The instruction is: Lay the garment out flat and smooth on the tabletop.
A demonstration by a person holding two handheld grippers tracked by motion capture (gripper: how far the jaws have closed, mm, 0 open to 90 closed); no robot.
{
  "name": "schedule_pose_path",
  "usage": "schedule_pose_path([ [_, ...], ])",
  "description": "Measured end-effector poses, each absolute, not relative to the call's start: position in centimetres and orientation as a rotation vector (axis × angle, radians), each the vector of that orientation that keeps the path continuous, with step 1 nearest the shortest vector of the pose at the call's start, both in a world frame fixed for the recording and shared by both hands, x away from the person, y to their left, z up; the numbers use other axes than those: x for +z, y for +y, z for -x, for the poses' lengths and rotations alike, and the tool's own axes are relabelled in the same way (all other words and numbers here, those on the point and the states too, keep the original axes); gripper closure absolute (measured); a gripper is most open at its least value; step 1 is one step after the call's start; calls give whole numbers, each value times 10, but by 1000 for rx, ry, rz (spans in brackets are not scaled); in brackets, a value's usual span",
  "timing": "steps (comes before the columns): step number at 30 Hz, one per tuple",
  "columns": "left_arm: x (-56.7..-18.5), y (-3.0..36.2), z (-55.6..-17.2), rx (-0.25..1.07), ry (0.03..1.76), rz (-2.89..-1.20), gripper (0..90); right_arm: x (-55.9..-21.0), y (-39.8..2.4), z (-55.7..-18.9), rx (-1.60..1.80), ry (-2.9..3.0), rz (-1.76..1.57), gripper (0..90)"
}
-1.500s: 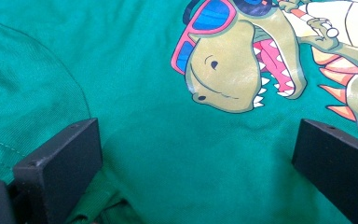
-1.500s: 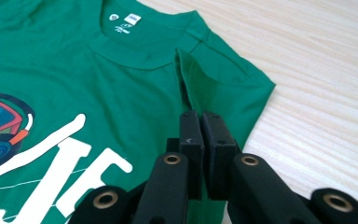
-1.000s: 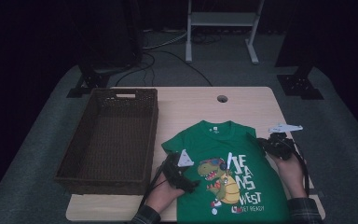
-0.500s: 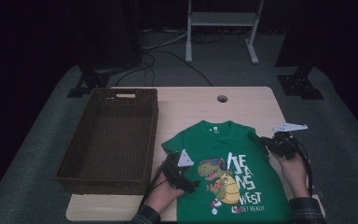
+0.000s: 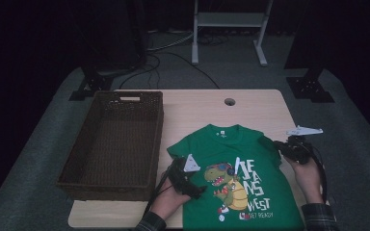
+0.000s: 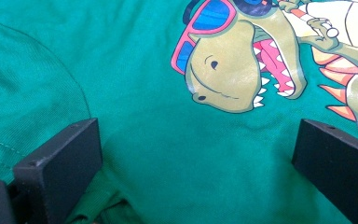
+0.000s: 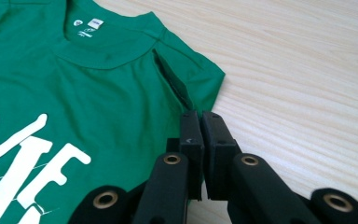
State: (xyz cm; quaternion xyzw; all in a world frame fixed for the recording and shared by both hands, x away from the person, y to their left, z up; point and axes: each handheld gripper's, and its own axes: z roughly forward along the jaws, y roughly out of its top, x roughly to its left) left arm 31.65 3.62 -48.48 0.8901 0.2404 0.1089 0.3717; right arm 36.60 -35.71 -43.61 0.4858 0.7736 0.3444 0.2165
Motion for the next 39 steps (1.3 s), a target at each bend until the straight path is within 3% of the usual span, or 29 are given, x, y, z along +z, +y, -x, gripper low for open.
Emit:
schedule_pose_path([
  [39, -485, 36, -316, 279, 617, -2282, 5, -454, -389, -371, 910, 2111, -1475, 877],
])
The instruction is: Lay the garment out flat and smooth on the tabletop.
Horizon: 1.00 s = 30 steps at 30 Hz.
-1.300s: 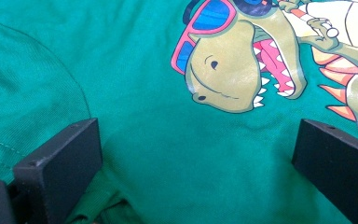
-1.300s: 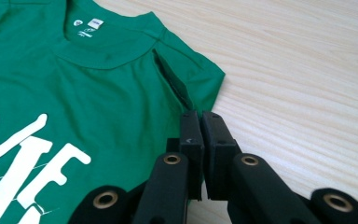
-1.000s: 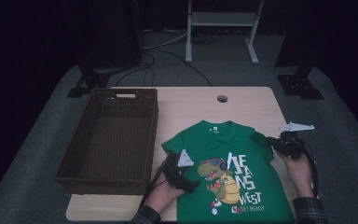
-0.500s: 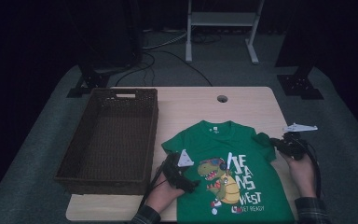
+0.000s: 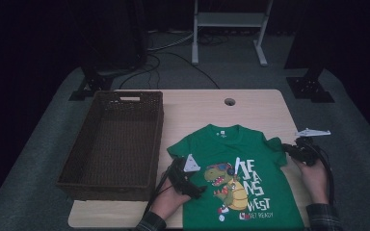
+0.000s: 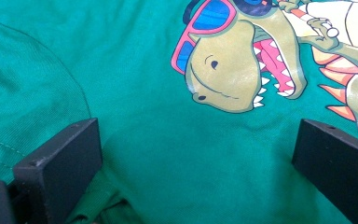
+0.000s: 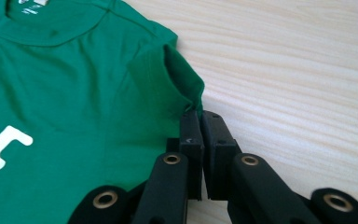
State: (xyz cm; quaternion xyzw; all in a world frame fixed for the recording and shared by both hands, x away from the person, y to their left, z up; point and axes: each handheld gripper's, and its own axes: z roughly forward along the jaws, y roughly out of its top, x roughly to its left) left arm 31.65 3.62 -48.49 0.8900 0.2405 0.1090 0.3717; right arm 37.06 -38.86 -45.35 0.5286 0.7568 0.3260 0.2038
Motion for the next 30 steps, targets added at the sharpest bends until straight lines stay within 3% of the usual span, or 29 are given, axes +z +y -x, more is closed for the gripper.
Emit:
schedule_pose_path([
  [19, -485, 36, -316, 279, 617, -2281, 5, -459, -396, -371, 845, 2072, -1517, 873],
  [24, -485, 36, -316, 279, 617, -2281, 5, -457, -399, -370, 859, 2038, -1527, 750],
  [25, -485, 36, -316, 279, 617, -2282, 5, -455, -400, -369, 891, 2028, -1528, 670],
  [27, -485, 36, -316, 279, 617, -2282, 5, -454, -400, -369, 909, 2027, -1526, 625],
  [29, -485, 36, -316, 279, 616, -2282, 5, -451, -400, -368, 972, 2051, -1528, 482],
  [30, -485, 36, -316, 279, 617, -2281, 5, -451, -400, -368, 972, 2051, -1528, 482],
])
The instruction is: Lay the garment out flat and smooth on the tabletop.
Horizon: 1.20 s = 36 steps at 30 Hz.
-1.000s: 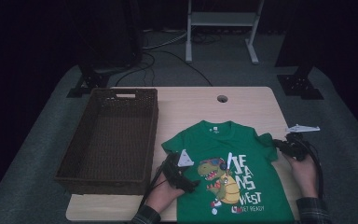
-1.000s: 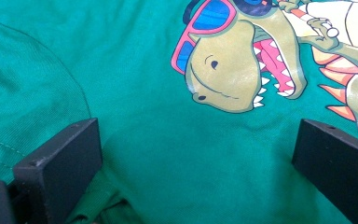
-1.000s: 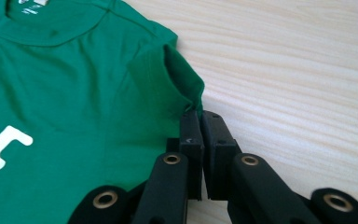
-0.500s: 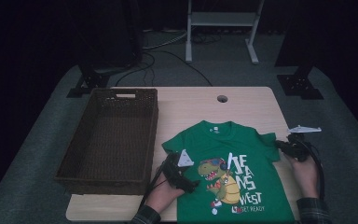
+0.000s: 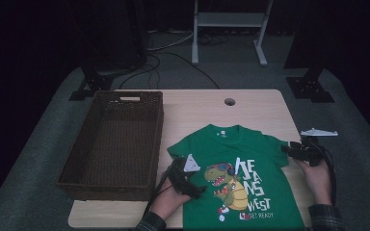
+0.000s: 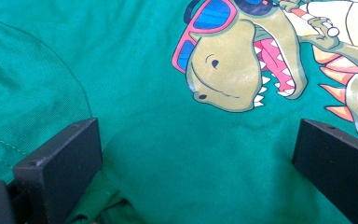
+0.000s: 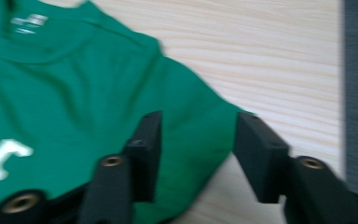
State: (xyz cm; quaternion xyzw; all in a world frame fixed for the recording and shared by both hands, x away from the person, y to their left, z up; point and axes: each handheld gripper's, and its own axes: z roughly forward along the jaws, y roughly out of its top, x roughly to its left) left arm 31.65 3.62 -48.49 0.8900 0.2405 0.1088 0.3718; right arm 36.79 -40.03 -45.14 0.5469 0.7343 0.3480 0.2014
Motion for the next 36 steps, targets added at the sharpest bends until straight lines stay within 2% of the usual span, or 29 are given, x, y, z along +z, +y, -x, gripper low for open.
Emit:
schedule_pose_path([
  [3, -485, 36, -316, 280, 616, -2282, 5, -450, -398, -367, 1034, 2101, -1508, 373],
  [5, -485, 36, -317, 279, 616, -2282, 5, -450, -391, -366, 1048, 2153, -1466, 249],
  [6, -485, 36, -316, 279, 616, -2282, 5, -450, -391, -366, 1048, 2153, -1466, 249],
  [10, -485, 36, -316, 279, 617, -2282, 5, -448, -381, -366, 1045, 2217, -1428, 88],
  [14, -485, 36, -316, 279, 617, -2282, 6, -441, -366, -362, 1068, 2240, -1352, 7],
  [22, -485, 36, -316, 280, 616, -2282, 6, -441, -339, -351, 1069, 2300, -1240, 6],
  [36, -485, 36, -316, 280, 616, -2282, 6, -469, -309, -335, 1049, 2391, -1176, 0],
])
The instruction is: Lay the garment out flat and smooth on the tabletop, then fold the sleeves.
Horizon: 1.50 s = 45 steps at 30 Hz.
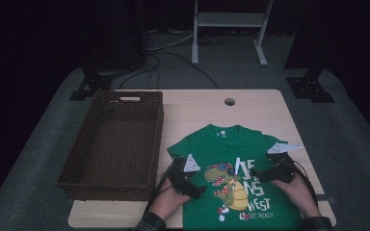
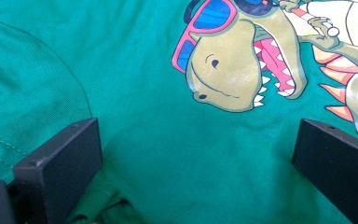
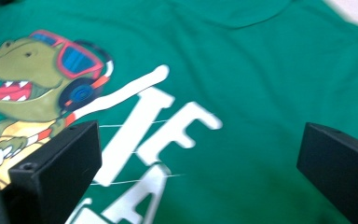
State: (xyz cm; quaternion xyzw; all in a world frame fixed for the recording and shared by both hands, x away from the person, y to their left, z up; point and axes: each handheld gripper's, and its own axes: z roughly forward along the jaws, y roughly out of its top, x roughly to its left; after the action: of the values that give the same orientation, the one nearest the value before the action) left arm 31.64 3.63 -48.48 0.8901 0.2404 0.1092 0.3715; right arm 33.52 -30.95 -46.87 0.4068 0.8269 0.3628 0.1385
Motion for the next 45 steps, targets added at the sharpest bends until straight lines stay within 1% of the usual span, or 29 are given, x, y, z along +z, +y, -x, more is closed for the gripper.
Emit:
schedule_pose_path([
  [5, -485, 36, -316, 281, 618, -2282, 6, -484, -295, -332, 977, 2431, -1135, 0],
  [18, -484, 35, -315, 289, 624, -2279, 6, -488, -296, -328, 1002, 2388, -1119, 0],
  [33, -471, 36, -315, 310, 622, -2237, 6, -488, -319, -320, 996, 2371, -1144, 0],
  [45, -457, 43, -320, 293, 651, -2185, 5, -488, -337, -312, 990, 2359, -1159, 0],
])
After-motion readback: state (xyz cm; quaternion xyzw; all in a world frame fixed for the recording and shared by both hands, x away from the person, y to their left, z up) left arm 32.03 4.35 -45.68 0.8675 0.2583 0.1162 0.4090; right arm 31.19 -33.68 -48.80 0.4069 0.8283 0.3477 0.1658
